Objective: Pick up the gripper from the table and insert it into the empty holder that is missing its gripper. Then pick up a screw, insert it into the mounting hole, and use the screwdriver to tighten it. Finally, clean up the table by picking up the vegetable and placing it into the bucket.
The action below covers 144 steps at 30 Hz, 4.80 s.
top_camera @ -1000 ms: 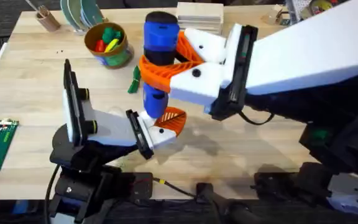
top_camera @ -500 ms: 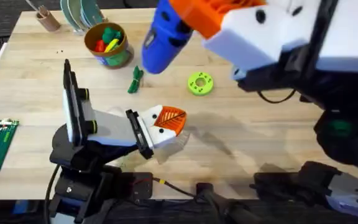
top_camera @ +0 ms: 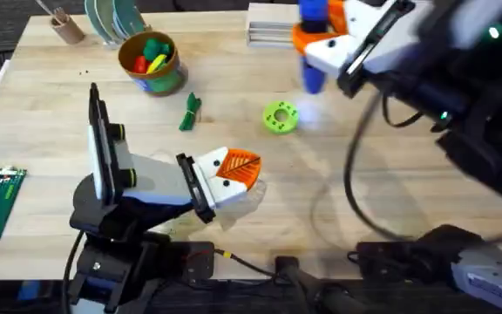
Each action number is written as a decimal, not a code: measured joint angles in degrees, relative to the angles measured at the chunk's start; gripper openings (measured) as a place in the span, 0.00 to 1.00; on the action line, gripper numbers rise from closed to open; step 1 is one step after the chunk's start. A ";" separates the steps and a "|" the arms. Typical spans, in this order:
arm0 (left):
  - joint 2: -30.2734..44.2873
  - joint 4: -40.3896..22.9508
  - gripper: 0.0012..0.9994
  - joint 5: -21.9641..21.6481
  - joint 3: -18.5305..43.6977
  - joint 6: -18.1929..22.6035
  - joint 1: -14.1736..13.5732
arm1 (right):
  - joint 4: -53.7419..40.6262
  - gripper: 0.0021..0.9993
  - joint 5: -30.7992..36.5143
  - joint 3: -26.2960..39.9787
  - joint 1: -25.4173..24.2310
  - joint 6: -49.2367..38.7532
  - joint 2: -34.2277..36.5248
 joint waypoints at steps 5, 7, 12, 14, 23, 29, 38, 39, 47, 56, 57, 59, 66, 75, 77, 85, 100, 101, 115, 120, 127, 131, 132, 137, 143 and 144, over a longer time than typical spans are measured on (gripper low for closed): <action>0.00 -0.02 0.01 0.00 0.00 0.00 0.00 | -12.94 0.03 2.66 4.29 -10.73 -12.44 5.96; 0.00 -0.01 0.01 0.00 0.00 0.00 0.00 | -15.32 0.03 5.14 5.53 -14.04 -16.78 9.29; 0.00 0.00 0.01 0.00 0.00 0.02 0.00 | -16.30 0.03 12.79 6.34 -17.69 -28.29 17.95; 0.00 -0.01 0.01 0.00 0.00 0.00 0.00 | -16.54 0.03 14.81 6.34 -17.48 -32.53 21.18; 0.00 -0.02 0.01 0.00 0.00 0.00 0.00 | -15.88 0.03 18.93 6.98 -12.41 -43.14 33.12; 0.00 -0.02 0.01 0.00 0.00 0.00 0.00 | -15.64 0.29 20.80 7.87 -9.92 -44.70 36.39; 0.00 -0.01 0.01 0.00 0.00 0.02 0.00 | -14.44 0.99 21.98 9.75 -9.38 -44.59 36.40; 0.00 -0.02 0.02 0.00 0.00 0.02 0.00 | -14.44 0.99 22.00 9.75 -9.37 -43.98 36.43; 0.00 -0.02 0.95 0.01 0.00 0.02 0.00 | -14.94 0.99 21.86 9.75 -9.32 -29.58 36.36; 0.00 0.00 0.04 0.00 0.00 0.20 0.00 | -20.31 0.99 20.27 9.27 -8.97 -4.90 32.77; -0.01 0.02 0.07 0.00 0.00 0.44 0.00 | -21.41 0.99 20.25 9.27 -8.97 -2.85 31.80; 0.00 0.00 0.41 0.00 0.00 0.28 0.00 | -23.63 0.99 20.23 9.26 -8.93 0.75 29.63; 0.00 0.00 0.99 -0.02 0.00 0.03 0.00 | -26.70 0.99 20.03 9.24 -8.93 12.19 21.97; -0.02 -0.84 0.99 -3.21 0.66 -1.20 0.00 | -26.29 0.99 19.83 9.24 -8.93 27.68 12.62; 0.00 -5.78 0.99 -5.63 3.12 -2.13 0.00 | -26.35 0.99 19.82 9.24 -8.93 28.40 12.38; 2.08 -31.52 0.99 -30.34 25.46 -0.57 0.00 | -26.48 0.99 19.30 9.24 -8.93 31.01 12.39; 43.29 -44.73 0.99 -65.03 58.29 7.65 0.00 | -26.72 0.99 19.13 9.24 -8.93 32.50 12.38; 46.30 -43.87 0.99 -65.50 58.70 7.76 0.00 | -26.85 0.99 19.12 9.24 -8.93 32.51 12.38; 75.94 -43.06 0.99 -64.04 58.82 4.97 0.00 | -33.61 0.99 18.99 9.24 -8.93 32.54 12.38; 82.40 -41.47 0.99 -62.95 58.82 4.26 -0.04 | -34.32 0.99 18.99 9.24 -8.93 32.54 12.38; 89.24 -35.84 0.99 -62.58 58.77 3.16 0.27 | -34.33 0.99 18.99 9.24 -8.93 32.55 12.38; 91.21 -34.97 0.99 -62.45 58.77 2.97 0.80 | -34.33 0.99 18.99 9.24 -8.93 32.56 12.38; 91.88 -34.97 0.99 -62.36 58.77 2.97 0.90 | -34.33 0.99 18.99 9.24 -8.93 32.56 12.41; 95.98 -33.77 0.99 -62.10 58.77 2.97 0.94 | -34.33 0.99 18.99 9.24 -8.93 32.68 12.38; 96.61 -32.62 0.98 -61.26 58.80 3.00 0.94 | -34.33 0.99 18.99 9.24 -8.93 32.67 12.38; 96.61 -32.53 0.94 -61.21 58.78 2.95 0.94 | -34.33 0.99 18.99 9.24 -8.93 32.67 12.38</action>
